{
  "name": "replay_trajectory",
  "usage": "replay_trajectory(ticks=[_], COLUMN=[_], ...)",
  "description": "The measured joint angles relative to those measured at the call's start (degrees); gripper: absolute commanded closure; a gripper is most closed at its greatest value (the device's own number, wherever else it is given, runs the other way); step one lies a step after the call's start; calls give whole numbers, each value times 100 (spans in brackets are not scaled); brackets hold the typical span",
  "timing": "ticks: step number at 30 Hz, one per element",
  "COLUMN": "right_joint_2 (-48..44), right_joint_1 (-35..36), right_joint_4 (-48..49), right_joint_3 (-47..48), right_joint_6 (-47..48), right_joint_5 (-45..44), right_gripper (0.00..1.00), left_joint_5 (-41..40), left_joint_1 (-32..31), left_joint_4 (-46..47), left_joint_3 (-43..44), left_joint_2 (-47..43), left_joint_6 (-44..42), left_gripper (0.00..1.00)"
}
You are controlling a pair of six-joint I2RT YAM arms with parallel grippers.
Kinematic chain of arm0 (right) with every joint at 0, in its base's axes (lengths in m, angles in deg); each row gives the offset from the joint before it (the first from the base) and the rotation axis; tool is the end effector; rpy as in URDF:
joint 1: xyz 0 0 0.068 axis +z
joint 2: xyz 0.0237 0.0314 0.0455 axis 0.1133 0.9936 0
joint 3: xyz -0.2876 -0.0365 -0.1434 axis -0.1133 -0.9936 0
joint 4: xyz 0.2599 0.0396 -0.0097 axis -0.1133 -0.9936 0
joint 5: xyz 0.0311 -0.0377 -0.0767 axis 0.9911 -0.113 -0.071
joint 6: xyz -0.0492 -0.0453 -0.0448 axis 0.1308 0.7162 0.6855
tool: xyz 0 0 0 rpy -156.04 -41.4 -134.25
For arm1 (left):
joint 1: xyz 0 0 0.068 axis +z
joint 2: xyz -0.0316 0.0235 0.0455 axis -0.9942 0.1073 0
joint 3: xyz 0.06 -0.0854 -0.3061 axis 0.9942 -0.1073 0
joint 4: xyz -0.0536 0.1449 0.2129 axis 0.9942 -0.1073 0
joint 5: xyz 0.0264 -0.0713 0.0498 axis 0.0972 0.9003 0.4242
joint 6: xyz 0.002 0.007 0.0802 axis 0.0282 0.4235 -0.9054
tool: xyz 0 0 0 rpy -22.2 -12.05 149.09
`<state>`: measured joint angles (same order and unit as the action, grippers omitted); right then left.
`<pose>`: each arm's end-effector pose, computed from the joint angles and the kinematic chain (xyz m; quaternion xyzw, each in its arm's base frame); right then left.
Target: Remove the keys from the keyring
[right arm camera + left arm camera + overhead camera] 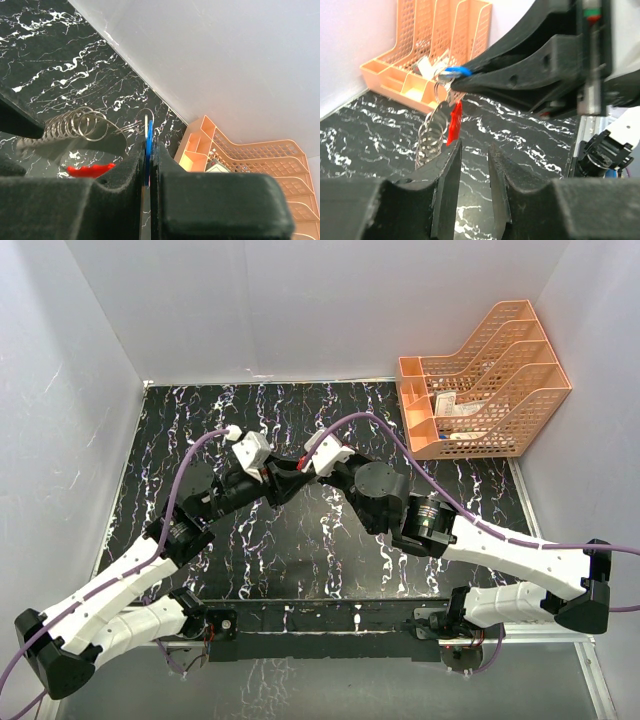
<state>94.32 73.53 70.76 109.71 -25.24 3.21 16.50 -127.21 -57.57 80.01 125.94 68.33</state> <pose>0.1491 0.2288 0.4460 -0.3890 0.6315 -0.0964 0.6638 0.1346 -0.1558 0.4336 0.3134 0.5531 -0.4053 0.6569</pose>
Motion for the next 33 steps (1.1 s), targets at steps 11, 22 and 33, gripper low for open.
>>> replay_trajectory(ticks=[11,22,33], right_joint_2=[0,0,-33], right_joint_1=[13,48,52], right_joint_4=[0,0,2], right_joint_3=[-2,-2,-2], right_joint_6=[-59,-149,-149], right_joint_5=[17,48,94], right_gripper=[100,100,100], left_joint_5=[529,546,-396], left_joint_1=[0,0,0], left_joint_4=[1239,1593,1552], left_joint_3=[-236,-337,-343], left_joint_2=[232,603,11], left_joint_6=[-101,-474,-1126], left_gripper=[62,62,61])
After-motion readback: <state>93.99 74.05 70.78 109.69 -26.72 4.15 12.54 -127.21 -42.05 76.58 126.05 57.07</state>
